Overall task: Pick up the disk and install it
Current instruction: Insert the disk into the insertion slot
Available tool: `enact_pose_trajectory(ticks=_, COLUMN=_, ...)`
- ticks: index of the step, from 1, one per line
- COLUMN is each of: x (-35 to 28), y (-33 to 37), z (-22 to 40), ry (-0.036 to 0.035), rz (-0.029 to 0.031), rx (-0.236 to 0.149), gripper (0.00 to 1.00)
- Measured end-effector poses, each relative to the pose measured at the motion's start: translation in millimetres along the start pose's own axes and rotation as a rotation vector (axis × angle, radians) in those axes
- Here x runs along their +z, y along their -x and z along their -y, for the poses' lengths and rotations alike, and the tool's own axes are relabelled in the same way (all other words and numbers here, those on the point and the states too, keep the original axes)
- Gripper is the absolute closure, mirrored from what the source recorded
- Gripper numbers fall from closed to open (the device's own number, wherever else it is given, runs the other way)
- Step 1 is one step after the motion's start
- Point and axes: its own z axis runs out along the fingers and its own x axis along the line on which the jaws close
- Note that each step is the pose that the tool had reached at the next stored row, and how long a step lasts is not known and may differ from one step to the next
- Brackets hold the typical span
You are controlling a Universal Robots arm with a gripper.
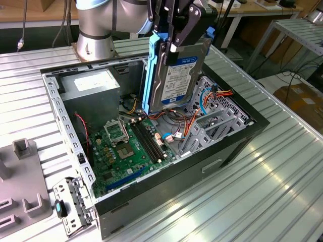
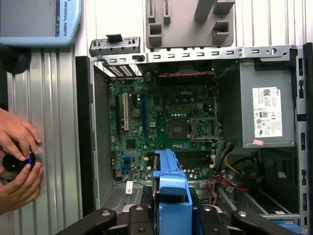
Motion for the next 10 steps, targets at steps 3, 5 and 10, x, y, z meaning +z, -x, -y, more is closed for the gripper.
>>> enact_pose_trajectory(ticks=3, x=0.0, y=0.0, z=0.1, ry=0.0000, rz=-0.0002, rx=0.000, gripper=0.63)
enact_pose_trajectory(ticks=5, x=0.0, y=0.0, z=0.1, ry=0.0000, rz=-0.0003, rx=0.000, gripper=0.63)
enact_pose_trajectory(ticks=10, x=0.1, y=-2.2, z=0.2, ry=0.0000, rz=-0.0003, rx=0.000, gripper=0.63)
